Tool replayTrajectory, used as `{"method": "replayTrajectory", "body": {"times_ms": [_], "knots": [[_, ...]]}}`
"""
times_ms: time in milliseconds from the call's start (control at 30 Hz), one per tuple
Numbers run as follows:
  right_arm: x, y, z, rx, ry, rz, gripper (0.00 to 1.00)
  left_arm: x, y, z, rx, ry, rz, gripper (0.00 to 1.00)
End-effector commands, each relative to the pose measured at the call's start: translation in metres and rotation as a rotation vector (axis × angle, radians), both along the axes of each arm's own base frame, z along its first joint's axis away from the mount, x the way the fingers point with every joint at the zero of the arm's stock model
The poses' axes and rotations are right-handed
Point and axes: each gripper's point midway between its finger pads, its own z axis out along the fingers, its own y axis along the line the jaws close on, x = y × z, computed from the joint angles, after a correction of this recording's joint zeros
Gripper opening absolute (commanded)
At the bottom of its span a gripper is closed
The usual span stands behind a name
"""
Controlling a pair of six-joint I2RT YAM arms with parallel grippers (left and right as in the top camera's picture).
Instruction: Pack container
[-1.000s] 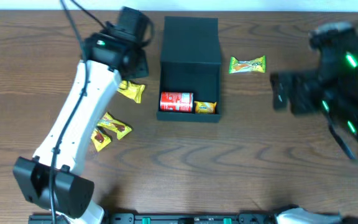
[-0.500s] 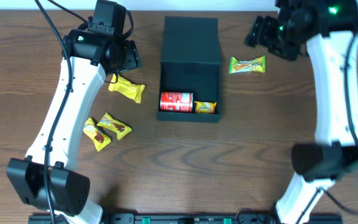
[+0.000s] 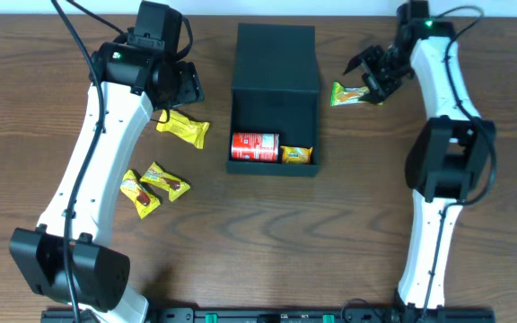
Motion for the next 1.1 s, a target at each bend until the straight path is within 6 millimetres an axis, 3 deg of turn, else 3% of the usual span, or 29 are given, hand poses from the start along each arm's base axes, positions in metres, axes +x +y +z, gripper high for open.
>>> {"method": "replayTrajectory", "body": {"times_ms": [0, 300, 567, 800, 933, 1067], "knots": [[0.006, 0.008, 0.001, 0.057, 0.033, -0.1, 0.68, -0.002, 0.001, 0.012, -0.002, -0.025, -0.005, 0.8], [0.007, -0.001, -0.004, 0.001, 0.036, -0.13, 0.52, -0.002, 0.001, 0.012, 0.017, -0.023, -0.046, 0.82], [0.006, -0.002, -0.004, -0.003, 0.04, -0.131, 0.3, 0.0, 0.002, 0.013, 0.035, -0.032, -0.07, 0.85], [0.004, -0.004, -0.006, -0.018, 0.051, -0.133, 0.33, 0.0, 0.003, 0.013, 0.046, -0.032, -0.092, 0.86], [0.004, -0.005, -0.006, -0.025, 0.049, -0.135, 0.25, 0.0, 0.003, 0.013, 0.046, -0.033, -0.092, 0.86], [0.003, -0.009, -0.008, -0.048, 0.055, -0.139, 0.25, 0.0, 0.003, 0.013, 0.046, -0.032, -0.092, 0.86]]}}
